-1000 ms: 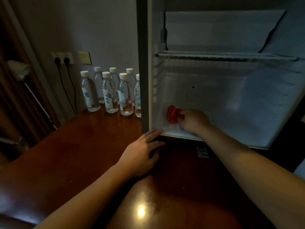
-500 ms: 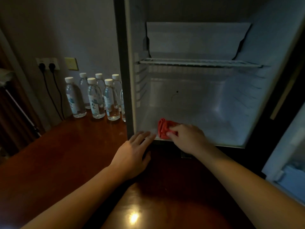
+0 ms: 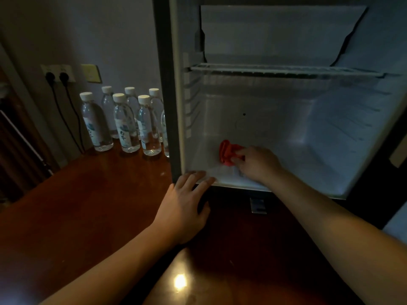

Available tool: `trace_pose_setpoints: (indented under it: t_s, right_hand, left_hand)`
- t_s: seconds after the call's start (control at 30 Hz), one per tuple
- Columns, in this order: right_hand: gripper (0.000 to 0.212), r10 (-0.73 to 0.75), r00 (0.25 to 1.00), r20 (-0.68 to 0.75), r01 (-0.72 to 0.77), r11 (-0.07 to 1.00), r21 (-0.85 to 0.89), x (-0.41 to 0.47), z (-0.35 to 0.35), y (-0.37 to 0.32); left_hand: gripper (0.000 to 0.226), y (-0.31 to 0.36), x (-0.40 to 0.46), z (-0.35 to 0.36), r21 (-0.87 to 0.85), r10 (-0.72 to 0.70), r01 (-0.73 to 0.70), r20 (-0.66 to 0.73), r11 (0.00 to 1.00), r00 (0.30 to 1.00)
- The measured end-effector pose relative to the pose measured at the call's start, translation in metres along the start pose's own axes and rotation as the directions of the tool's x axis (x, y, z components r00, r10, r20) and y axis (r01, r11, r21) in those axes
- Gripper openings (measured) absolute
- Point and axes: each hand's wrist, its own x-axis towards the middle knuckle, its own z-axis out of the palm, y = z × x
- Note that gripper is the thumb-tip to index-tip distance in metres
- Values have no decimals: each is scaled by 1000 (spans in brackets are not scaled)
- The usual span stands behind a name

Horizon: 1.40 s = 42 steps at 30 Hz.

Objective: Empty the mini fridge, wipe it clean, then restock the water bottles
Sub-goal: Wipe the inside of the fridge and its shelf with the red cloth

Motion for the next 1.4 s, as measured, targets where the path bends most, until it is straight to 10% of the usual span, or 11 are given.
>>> trace_pose_setpoints:
  t_s: [1.4]
  right_hand:
    - [35,116,993,-1,-116,993,-33,20,6,0]
  left_hand:
    - [63,3,1,-3,-46,-10,10,-10,999,1000]
